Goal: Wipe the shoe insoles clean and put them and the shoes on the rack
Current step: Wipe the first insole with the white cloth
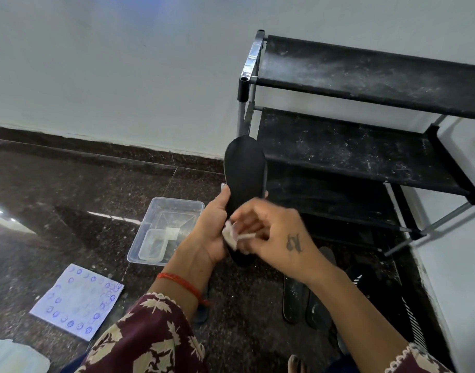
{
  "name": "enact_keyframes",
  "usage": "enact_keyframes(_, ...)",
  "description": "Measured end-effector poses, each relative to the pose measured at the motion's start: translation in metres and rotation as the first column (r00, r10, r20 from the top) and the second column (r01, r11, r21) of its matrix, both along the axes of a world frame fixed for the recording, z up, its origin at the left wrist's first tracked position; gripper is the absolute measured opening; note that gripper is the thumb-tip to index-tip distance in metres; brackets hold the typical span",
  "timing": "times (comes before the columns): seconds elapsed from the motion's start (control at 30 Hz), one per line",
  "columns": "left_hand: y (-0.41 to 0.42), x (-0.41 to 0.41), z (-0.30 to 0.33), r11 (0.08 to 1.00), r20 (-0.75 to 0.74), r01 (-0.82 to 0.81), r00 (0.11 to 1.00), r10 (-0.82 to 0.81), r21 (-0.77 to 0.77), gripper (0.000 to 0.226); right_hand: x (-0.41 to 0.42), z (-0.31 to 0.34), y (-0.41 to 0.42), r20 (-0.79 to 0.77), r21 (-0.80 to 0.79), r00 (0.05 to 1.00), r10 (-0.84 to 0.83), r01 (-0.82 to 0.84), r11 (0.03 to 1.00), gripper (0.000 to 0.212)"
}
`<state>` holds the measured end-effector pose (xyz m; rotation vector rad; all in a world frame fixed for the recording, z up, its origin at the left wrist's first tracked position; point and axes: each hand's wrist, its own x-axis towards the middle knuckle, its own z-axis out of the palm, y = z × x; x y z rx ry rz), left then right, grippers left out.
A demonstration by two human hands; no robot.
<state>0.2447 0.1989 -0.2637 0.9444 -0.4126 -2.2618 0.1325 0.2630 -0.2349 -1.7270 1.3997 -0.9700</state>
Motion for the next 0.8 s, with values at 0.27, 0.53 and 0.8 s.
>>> enact_keyframes(0.27,0.001,0.002,0.000,1.000,0.030,-0.001,1.000,0.001,-0.009,0.067,-0.003,-0.011,-0.003,-0.404,-0.128,0.910,0.095,-0.159,0.979,0.027)
enact_keyframes(0.53,0.002,-0.003,0.001,1.000,-0.008,0.001,1.000,-0.001,-0.026,0.065,-0.011,-0.011,-0.008,-0.272,-0.293,0.915,-0.298,0.216,0.931,0.016)
enact_keyframes(0.8,0.000,0.003,-0.001,1.000,0.063,0.002,0.998,-0.003,0.021,0.061,-0.003,-0.001,-0.003,-0.144,0.032,0.985,0.095,-0.091,0.995,0.013)
